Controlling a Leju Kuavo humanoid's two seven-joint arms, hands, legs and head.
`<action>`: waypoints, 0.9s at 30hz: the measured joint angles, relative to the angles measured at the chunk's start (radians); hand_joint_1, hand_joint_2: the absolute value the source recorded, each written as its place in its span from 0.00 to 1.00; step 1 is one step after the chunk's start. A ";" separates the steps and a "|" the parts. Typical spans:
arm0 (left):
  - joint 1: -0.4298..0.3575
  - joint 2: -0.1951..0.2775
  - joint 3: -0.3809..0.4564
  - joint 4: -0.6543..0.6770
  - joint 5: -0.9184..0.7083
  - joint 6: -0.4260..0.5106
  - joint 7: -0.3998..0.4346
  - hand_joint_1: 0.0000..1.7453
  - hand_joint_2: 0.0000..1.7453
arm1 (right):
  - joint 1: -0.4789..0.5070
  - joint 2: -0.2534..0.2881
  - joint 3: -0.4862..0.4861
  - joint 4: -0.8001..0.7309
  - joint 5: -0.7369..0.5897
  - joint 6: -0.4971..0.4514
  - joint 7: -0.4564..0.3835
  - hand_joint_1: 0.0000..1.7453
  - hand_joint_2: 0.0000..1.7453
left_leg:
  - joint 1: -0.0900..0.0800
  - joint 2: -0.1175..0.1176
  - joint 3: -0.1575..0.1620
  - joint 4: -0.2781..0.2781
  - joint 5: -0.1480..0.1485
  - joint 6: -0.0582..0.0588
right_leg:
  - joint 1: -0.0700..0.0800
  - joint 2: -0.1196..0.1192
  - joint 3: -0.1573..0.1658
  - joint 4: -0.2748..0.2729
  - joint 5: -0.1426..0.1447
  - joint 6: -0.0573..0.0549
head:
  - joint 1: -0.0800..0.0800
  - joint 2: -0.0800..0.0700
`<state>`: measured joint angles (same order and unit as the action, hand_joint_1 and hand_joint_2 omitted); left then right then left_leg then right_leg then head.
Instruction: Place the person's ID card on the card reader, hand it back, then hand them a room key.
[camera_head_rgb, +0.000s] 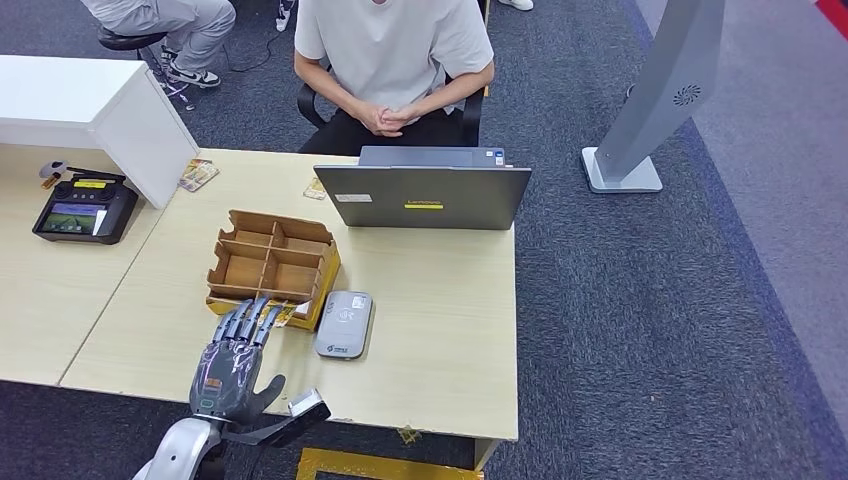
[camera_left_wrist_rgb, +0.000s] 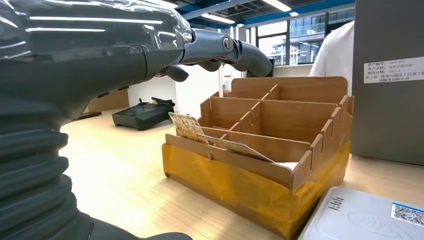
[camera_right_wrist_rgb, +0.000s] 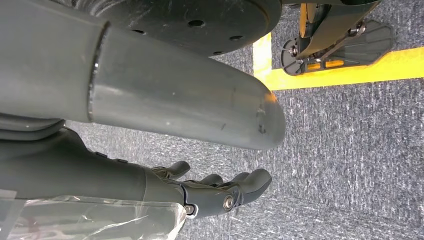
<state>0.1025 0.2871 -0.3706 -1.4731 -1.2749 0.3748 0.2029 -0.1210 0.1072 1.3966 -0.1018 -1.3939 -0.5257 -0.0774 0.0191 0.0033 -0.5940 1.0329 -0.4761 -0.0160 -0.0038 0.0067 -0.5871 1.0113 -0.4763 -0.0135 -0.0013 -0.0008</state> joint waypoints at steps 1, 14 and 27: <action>0.000 -0.001 0.001 0.002 0.000 0.000 0.000 0.00 1.00 | 0.000 0.000 0.000 0.000 0.000 0.000 0.000 0.00 0.00 | 0.000 0.000 0.000 0.000 0.000 0.000 | 0.000 0.000 0.000 0.000 0.000 0.000 | 0.000 0.000; -0.037 -0.032 0.050 0.069 -0.016 0.040 -0.015 0.00 1.00 | -0.002 0.000 0.028 0.002 0.017 0.000 0.016 0.00 0.00 | 0.000 0.000 0.000 0.000 0.000 0.000 | 0.000 0.000 0.000 0.000 0.000 0.000 | 0.000 0.000; -0.149 -0.082 0.083 0.151 -0.025 0.038 -0.047 0.00 1.00 | -0.006 0.000 0.071 0.002 0.033 0.000 0.032 0.00 0.00 | 0.000 -0.001 0.000 0.000 0.000 0.000 | 0.000 -0.001 0.001 0.000 0.000 0.000 | 0.000 0.000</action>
<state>-0.0460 0.2051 -0.2873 -1.3223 -1.2998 0.4132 0.1557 -0.1267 0.1072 1.4680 -0.0999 -1.3609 -0.5253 -0.0450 0.0191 0.0022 -0.5937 1.0334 -0.4759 -0.0159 -0.0038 0.0056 -0.5866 1.0113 -0.4759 -0.0137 -0.0012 -0.0008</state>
